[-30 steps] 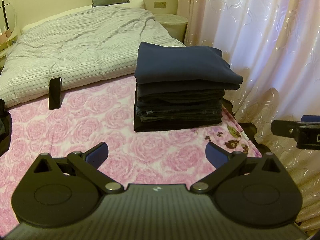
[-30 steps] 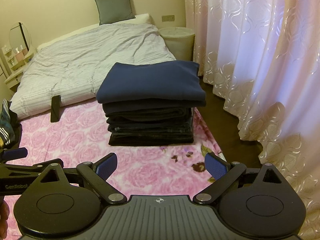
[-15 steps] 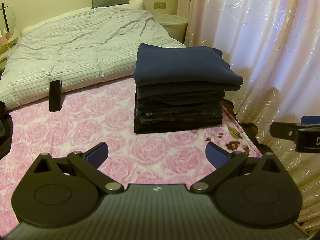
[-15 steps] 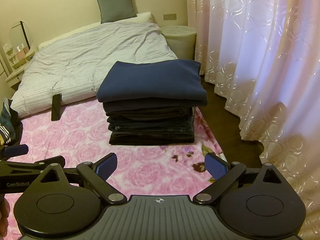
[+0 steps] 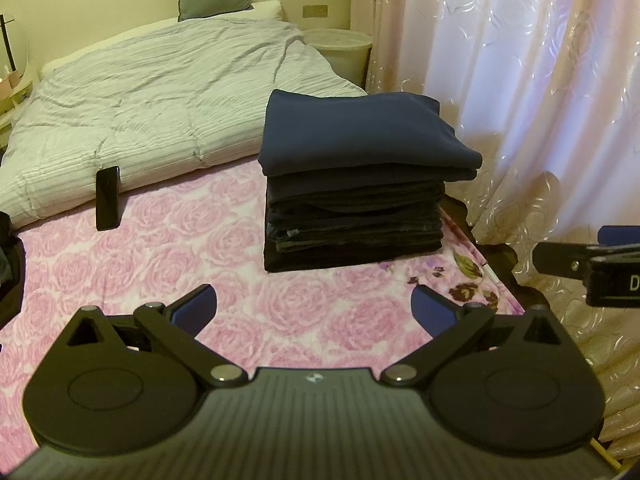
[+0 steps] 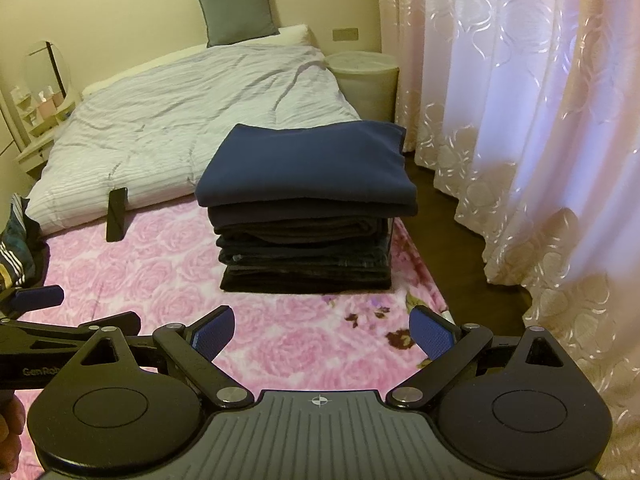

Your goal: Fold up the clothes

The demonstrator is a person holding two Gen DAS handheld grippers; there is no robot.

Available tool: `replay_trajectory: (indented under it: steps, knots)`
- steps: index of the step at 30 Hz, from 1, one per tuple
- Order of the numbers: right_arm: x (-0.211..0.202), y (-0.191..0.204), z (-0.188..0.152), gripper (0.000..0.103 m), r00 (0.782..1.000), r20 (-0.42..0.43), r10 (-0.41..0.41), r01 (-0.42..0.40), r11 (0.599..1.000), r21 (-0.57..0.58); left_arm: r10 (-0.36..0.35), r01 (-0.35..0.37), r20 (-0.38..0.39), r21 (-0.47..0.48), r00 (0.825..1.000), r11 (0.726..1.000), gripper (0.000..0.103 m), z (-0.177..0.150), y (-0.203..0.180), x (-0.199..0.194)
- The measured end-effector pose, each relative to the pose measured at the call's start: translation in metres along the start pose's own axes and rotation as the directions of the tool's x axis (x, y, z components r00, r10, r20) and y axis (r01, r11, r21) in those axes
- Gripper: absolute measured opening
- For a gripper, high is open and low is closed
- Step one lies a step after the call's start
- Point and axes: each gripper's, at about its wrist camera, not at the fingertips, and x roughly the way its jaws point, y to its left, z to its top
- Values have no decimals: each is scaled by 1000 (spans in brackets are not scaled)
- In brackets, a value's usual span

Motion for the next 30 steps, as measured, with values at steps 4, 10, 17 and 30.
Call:
replay_trajectory:
  steps: [4, 10, 17, 30]
  knots:
    - [1, -2, 2, 97, 1000, 2, 1, -1, 1000, -1, 2, -2, -1, 3, 1000, 1000, 102, 1, -2, 2]
    - [4, -5, 5, 96, 1000, -2, 4, -4, 1000, 1, 7, -7, -4, 5, 1000, 1000, 102, 4, -5, 5]
    - [7, -8, 8, 96, 1000, -6, 7, -7, 1000, 1, 6, -6, -9, 4, 1000, 1000, 102, 7, -7, 9]
    - [14, -15, 9, 96, 1000, -19, 3, -3, 1000, 5, 3, -3, -18, 0, 1000, 1000, 102, 9, -8, 18]
